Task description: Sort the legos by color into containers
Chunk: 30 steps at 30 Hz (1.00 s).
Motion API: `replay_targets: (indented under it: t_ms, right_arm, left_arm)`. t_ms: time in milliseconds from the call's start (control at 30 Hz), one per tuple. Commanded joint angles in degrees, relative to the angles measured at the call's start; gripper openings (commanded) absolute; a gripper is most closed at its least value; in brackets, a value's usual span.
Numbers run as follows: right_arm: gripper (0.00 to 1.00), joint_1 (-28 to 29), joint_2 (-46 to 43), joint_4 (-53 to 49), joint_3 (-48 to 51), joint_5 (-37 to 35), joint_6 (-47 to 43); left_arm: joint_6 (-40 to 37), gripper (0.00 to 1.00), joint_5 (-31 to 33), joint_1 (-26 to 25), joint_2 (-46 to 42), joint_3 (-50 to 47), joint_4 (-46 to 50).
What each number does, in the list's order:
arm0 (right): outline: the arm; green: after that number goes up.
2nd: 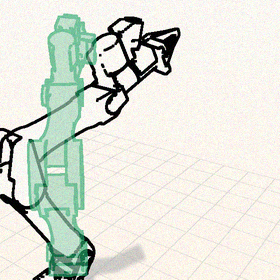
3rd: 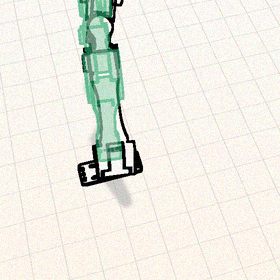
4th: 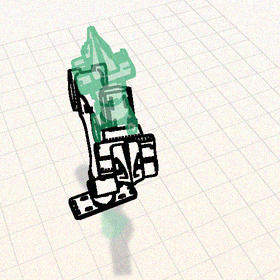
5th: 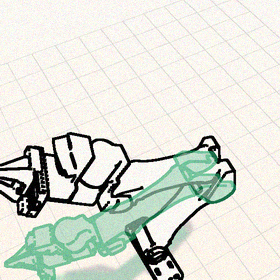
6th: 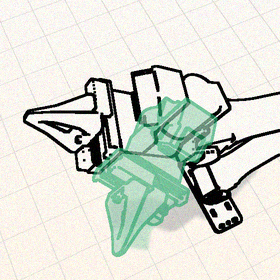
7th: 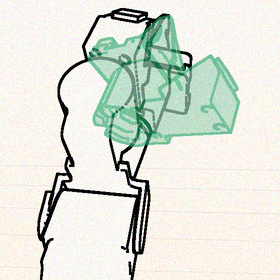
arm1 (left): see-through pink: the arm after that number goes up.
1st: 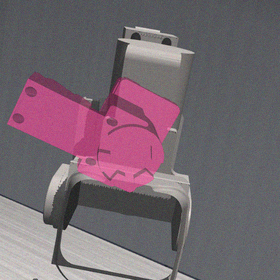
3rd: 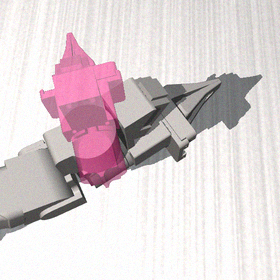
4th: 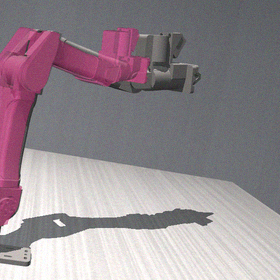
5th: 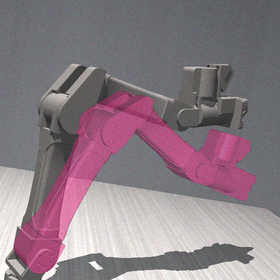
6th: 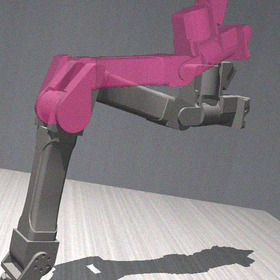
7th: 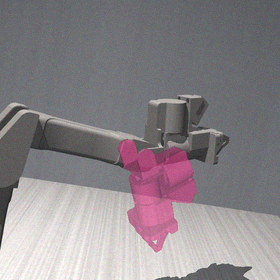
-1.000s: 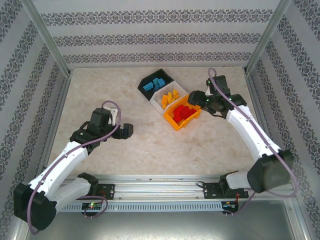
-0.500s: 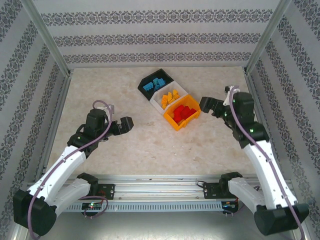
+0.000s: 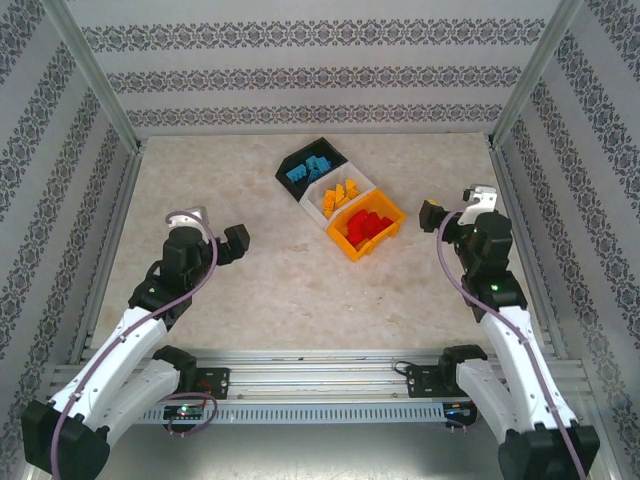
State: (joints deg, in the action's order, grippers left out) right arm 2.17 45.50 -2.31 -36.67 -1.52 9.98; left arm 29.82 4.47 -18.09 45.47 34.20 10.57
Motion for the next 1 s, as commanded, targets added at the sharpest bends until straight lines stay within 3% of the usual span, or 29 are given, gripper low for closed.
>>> replay_targets:
  t_ms: [0, 300, 600, 867, 967]
  right_arm:
    - [0.98, -2.13, 4.78, 8.41, 3.01, -1.25, -1.35]
    - [0.98, -3.71, 20.54, 20.34, 6.09, -1.87, -2.06]
    - [0.98, -4.28, 25.27, 24.97, 7.69, -1.16, -2.02]
    - [0.98, -4.46, 27.1, 26.12, 7.82, -0.25, -1.54]
    - [0.98, -4.53, 26.97, 26.21, 8.19, -0.5, -1.58]
  left_arm:
    - [-6.94, 1.0, 7.75, 0.79, -0.03, -0.69, -5.37]
    - [-9.82, 1.0, 10.25, 5.25, 7.56, -0.88, -12.5]
    - [-17.73, 1.0, 9.68, 13.27, 14.94, -0.33, -18.74]
    - [-26.4, 1.0, 7.17, 16.67, 29.24, -4.5, -38.12]
    - [-26.53, 1.0, 5.72, 17.03, 34.37, -4.4, -41.25]
